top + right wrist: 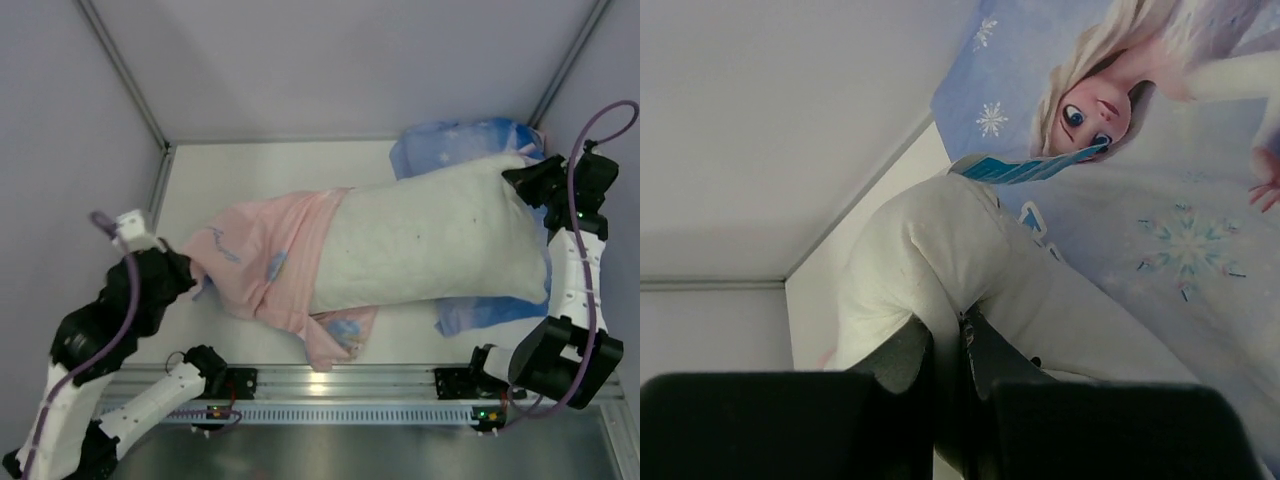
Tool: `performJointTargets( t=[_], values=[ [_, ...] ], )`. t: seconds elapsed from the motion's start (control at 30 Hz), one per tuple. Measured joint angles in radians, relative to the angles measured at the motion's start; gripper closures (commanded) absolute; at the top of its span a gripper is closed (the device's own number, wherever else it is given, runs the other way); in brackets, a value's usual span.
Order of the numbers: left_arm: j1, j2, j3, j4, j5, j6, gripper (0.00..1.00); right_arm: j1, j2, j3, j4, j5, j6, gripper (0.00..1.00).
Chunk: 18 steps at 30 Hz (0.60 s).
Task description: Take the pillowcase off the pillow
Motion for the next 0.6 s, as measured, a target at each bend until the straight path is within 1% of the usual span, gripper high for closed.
performJointTargets(
  t=[0.1, 0.17, 0.23, 0.27, 0.3, 0.33, 0.37, 0.4, 0.5, 0.53, 0.57, 0.6],
  values=[
    [0.0, 0.153, -0.141, 0.114, 0.162, 0.019, 1.0, 0.037, -0.05, -0.048, 0.022, 0.027, -0.032, 1.0],
    [-0.001, 0.247, -0.19, 0.171, 0.238, 0.035, 0.98, 0.053, -0.083, -0.085, 0.026, 0.038, -0.053, 1.0],
    [-0.001, 0.343, -0.217, 0.216, 0.294, 0.058, 0.79, 0.071, -0.113, -0.124, 0.032, 0.048, -0.082, 1.0],
    [-0.001, 0.375, -0.219, 0.232, 0.314, 0.072, 0.48, 0.08, -0.13, -0.146, 0.036, 0.055, -0.097, 1.0],
    [-0.001, 0.4, -0.219, 0.248, 0.329, 0.089, 0.37, 0.087, -0.146, -0.168, 0.035, 0.06, -0.111, 0.98],
    [-0.001, 0.419, -0.214, 0.26, 0.341, 0.096, 0.3, 0.093, -0.163, -0.188, 0.035, 0.064, -0.125, 0.86],
    [-0.001, 0.432, -0.205, 0.267, 0.348, 0.105, 0.18, 0.098, -0.177, -0.203, 0.034, 0.068, -0.136, 0.77],
    [-0.001, 0.447, -0.189, 0.276, 0.352, 0.118, 0.15, 0.103, -0.195, -0.219, 0.032, 0.072, -0.155, 0.72],
    [-0.001, 0.512, -0.088, 0.29, 0.354, 0.157, 0.1, 0.112, -0.225, -0.233, 0.027, 0.079, -0.198, 0.68],
    [-0.001, 0.537, -0.043, 0.297, 0.353, 0.172, 0.04, 0.113, -0.23, -0.235, 0.027, 0.078, -0.211, 0.63],
    [-0.001, 0.57, 0.007, 0.302, 0.352, 0.19, 0.01, 0.114, -0.232, -0.235, 0.025, 0.078, -0.216, 0.6],
    [-0.001, 0.6, 0.048, 0.314, 0.352, 0.207, 0.01, 0.115, -0.232, -0.235, 0.024, 0.078, -0.224, 0.57]
  ],
)
